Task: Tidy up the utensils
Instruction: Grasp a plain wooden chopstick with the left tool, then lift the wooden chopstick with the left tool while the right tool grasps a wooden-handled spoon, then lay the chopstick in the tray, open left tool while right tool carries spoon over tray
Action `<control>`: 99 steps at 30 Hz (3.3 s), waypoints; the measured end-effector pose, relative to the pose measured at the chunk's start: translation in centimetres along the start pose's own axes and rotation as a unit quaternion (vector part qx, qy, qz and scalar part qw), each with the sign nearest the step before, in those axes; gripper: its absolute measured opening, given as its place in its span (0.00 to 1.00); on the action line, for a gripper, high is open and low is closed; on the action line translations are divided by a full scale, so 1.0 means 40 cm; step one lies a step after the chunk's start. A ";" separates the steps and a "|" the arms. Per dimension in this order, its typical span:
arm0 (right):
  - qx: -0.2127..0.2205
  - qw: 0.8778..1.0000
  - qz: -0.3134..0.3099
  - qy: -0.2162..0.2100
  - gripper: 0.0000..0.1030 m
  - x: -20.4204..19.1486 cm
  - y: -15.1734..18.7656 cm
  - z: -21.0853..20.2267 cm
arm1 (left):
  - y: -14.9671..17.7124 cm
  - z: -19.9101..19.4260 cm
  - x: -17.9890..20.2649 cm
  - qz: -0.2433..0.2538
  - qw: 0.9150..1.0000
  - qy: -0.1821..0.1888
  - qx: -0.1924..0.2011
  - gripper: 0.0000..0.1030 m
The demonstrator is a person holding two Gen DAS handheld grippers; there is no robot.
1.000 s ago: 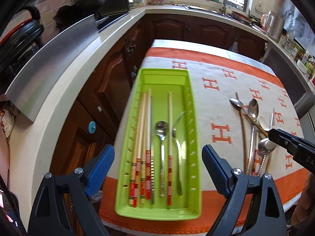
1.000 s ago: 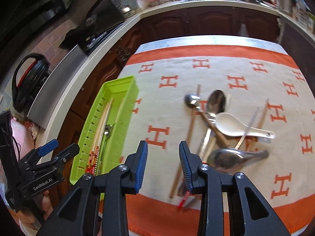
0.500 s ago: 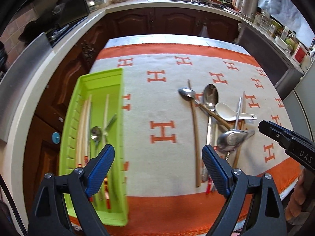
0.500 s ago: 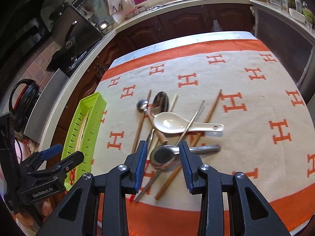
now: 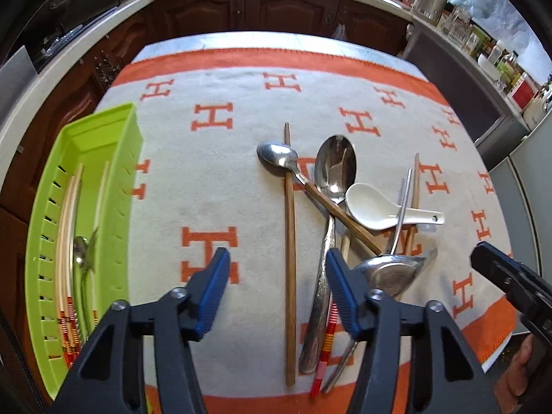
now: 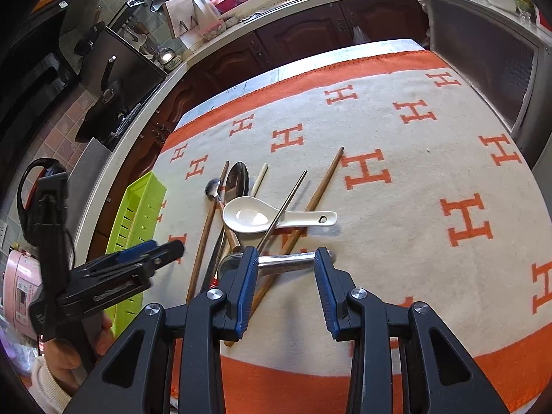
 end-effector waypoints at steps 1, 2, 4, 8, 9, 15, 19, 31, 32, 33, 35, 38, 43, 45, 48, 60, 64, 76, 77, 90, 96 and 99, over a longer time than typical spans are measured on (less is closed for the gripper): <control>0.001 1.000 -0.002 0.000 0.33 -0.003 0.000 0.000 | 0.000 0.015 0.000 -0.001 1.000 -0.002 -0.006 0.45; 0.002 1.000 -0.005 0.000 0.33 -0.004 0.000 0.001 | 0.001 0.028 0.001 -0.002 1.000 -0.003 -0.011 0.45; 0.003 1.000 -0.010 0.000 0.33 -0.006 -0.001 0.004 | 0.003 0.047 0.000 -0.001 1.000 -0.012 -0.018 0.45; 0.002 1.000 -0.019 -0.002 0.33 -0.012 -0.002 0.012 | 0.006 0.073 0.002 0.003 0.999 -0.026 -0.026 0.43; 0.001 1.000 -0.021 -0.002 0.33 -0.013 -0.001 0.016 | 0.005 0.077 0.008 0.012 0.999 -0.036 -0.024 0.43; -0.005 1.000 -0.029 -0.005 0.33 -0.022 0.001 0.028 | -0.004 0.079 0.017 0.020 0.999 -0.044 -0.015 0.40; -0.010 0.999 -0.046 -0.004 0.33 -0.042 0.003 0.035 | -0.006 0.073 0.010 0.021 0.999 -0.046 -0.008 0.05; -0.007 0.994 -0.114 -0.002 0.33 -0.153 0.004 0.030 | 0.026 0.042 -0.066 -0.014 0.999 -0.042 0.004 0.04; -0.007 0.993 -0.120 -0.003 0.33 -0.165 0.003 0.032 | 0.029 0.039 -0.074 -0.019 0.999 -0.040 0.005 0.04; -0.009 0.992 -0.127 -0.005 0.33 -0.181 -0.001 0.036 | 0.032 0.036 -0.080 -0.022 0.999 -0.039 0.006 0.04; -0.013 0.990 -0.142 -0.012 0.33 -0.209 -0.007 0.043 | 0.039 0.032 -0.091 -0.027 0.999 -0.035 0.007 0.04; -0.020 0.985 -0.167 -0.025 0.33 -0.257 -0.017 0.056 | 0.053 0.024 -0.106 -0.036 0.999 -0.026 0.011 0.04; -0.035 0.972 -0.229 -0.044 0.33 -0.353 -0.033 0.101 | 0.071 0.014 -0.127 -0.056 0.998 0.002 0.019 0.04; -0.040 0.965 -0.256 -0.052 0.33 -0.388 -0.041 0.129 | 0.076 0.012 -0.133 -0.059 0.998 0.009 0.021 0.04; -0.048 0.956 -0.286 -0.045 0.33 -0.418 -0.050 0.180 | 0.082 0.009 -0.140 -0.066 0.997 0.017 0.022 0.04; -0.078 0.928 -0.363 0.020 0.22 -0.479 -0.057 0.370 | 0.090 0.000 -0.154 -0.081 0.996 0.034 0.020 0.04; -0.081 0.919 -0.384 0.039 0.12 -0.494 -0.053 0.416 | 0.093 -0.002 -0.158 -0.088 0.995 0.040 0.019 0.04; -0.088 0.952 -0.293 0.001 0.06 -0.464 -0.083 0.377 | 0.079 0.010 -0.164 -0.091 0.995 0.041 0.014 0.05; -0.087 0.957 -0.277 -0.008 0.06 -0.457 -0.087 0.362 | 0.076 0.012 -0.164 -0.091 0.995 0.040 0.013 0.05; -0.054 0.982 -0.165 -0.073 0.06 -0.353 -0.083 0.161 | 0.025 0.038 -0.120 -0.058 0.998 0.012 0.003 0.26; -0.050 0.984 -0.150 -0.080 0.06 -0.329 -0.067 0.125 | 0.029 0.032 -0.118 -0.041 0.999 -0.022 0.013 0.04; -0.048 0.985 -0.143 -0.085 0.06 -0.324 -0.061 0.108 | 0.031 0.014 -0.129 -0.050 0.998 -0.022 0.023 0.04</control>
Point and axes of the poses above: each gripper's, at about its wrist camera, not at the fingertips, and z roughly the way its jaws point, x to its right, y to its underside, the point moved 5 cm from there along z, roughly the way its jaws point, and after that the axes turned 6 degrees about y, right-handed, at the moved point
